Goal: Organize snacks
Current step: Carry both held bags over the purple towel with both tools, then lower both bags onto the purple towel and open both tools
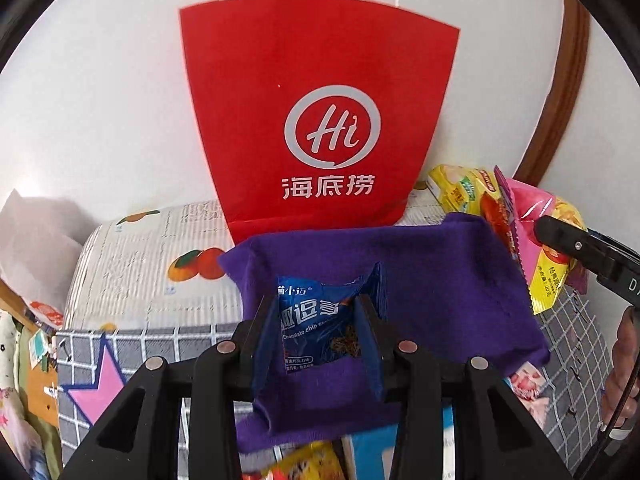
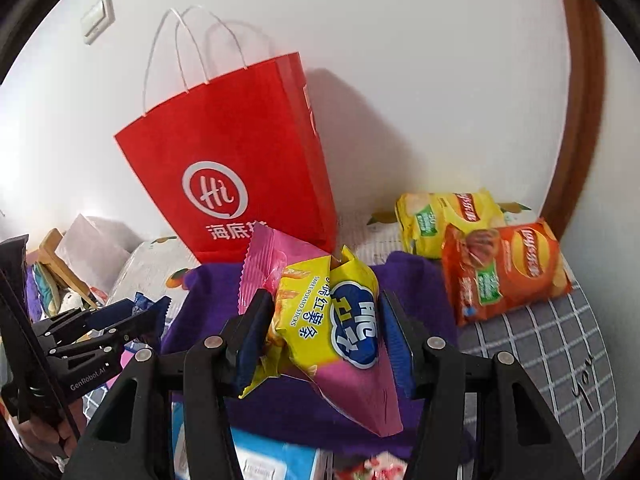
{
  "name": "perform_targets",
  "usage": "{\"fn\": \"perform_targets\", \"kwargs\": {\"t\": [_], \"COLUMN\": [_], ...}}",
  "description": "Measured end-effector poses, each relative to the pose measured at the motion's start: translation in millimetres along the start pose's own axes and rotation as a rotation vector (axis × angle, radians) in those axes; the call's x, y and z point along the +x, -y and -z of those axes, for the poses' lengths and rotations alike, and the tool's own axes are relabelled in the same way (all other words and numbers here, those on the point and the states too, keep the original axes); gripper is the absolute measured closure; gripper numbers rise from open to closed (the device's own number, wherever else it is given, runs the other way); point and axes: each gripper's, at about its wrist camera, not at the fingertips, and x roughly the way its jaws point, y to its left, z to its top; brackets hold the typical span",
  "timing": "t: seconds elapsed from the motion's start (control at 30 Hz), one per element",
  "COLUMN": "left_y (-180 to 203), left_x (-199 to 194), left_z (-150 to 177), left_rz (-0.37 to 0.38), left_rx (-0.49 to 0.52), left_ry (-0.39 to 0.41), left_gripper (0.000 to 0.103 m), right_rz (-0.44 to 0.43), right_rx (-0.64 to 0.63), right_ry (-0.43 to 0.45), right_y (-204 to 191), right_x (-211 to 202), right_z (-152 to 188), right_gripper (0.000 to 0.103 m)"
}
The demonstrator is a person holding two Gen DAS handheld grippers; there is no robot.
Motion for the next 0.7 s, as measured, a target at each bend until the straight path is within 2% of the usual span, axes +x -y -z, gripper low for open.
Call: {"fn": "perform_targets", "kwargs": {"t": [0.27,0.7], "left_y": [-3.8,-6.8], "left_x": [40.8,87.0], "left_z": [-13.1,-7.9], "left_rz": [0.005,-0.004], "left_rx": [-0.015,-0.006], "left_ry": [-0.039,-0.129], "left_gripper": [0.066,0.066], "right_rz": [0.004,0.058], "right_rx": [-0.014,-0.024], "right_ry": [-0.043,-0.172], "right_y": [6.0,30.8], "right_x": [48.5,109.4], "right_z": [-11.8,2.6], "right_gripper": [0.049,0.049]}}
